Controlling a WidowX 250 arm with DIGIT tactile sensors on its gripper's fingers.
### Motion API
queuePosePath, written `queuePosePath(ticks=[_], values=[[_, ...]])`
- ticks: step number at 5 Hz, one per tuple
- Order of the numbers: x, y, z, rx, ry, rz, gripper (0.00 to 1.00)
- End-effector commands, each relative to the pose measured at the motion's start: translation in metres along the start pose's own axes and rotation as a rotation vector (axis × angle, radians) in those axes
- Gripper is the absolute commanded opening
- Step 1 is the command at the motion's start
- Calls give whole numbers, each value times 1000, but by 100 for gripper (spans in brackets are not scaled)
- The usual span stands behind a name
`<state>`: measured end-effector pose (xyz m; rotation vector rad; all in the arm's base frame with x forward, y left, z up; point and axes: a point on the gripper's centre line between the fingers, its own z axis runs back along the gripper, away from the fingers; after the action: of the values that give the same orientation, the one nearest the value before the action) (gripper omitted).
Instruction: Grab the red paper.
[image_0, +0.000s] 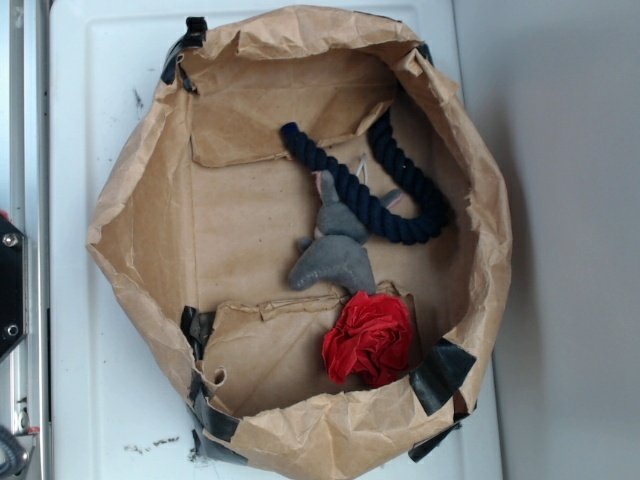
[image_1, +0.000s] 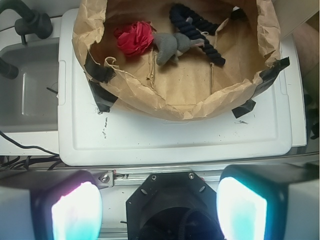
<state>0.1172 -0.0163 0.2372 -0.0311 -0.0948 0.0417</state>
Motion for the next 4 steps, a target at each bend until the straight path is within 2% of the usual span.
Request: queuePosePath(ticks=[1,2,3,4], values=[[0,0,0,0,0,0,100],[49,3,-13,-18,-10,-157,100],[98,-6,-22,5,-43,-180,100],[146,-13,-25,-104,-52,-387,100]])
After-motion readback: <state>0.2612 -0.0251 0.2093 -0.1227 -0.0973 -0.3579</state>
